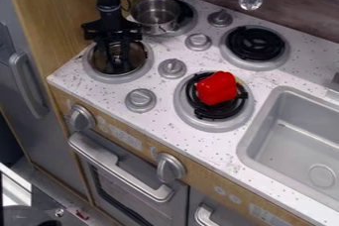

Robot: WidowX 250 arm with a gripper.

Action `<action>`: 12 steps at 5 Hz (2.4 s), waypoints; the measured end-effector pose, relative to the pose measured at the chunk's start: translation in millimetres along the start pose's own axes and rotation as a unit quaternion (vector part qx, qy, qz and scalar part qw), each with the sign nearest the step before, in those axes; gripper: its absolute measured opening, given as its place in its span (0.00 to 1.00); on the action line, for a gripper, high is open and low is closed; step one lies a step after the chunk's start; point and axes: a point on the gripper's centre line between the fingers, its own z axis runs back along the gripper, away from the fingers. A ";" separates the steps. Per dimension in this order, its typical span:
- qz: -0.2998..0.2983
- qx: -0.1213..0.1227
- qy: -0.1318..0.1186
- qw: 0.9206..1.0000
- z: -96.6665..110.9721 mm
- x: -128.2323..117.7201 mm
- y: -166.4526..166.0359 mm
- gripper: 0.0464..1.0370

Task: Take the pot lid and put it on the silver pot

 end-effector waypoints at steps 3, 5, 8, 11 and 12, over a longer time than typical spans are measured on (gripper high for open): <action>-0.021 -0.001 0.004 1.000 0.0 -3.5 -6.3 0.22; -0.070 0.008 -0.035 0.997 22.8 22.6 -37.6 0.22; -0.071 -0.026 -0.092 0.993 49.8 73.1 -70.8 0.22; -0.087 -0.039 -0.088 0.992 29.4 93.7 -92.0 0.22; -0.085 -0.041 -0.084 0.992 22.1 96.9 -94.1 0.22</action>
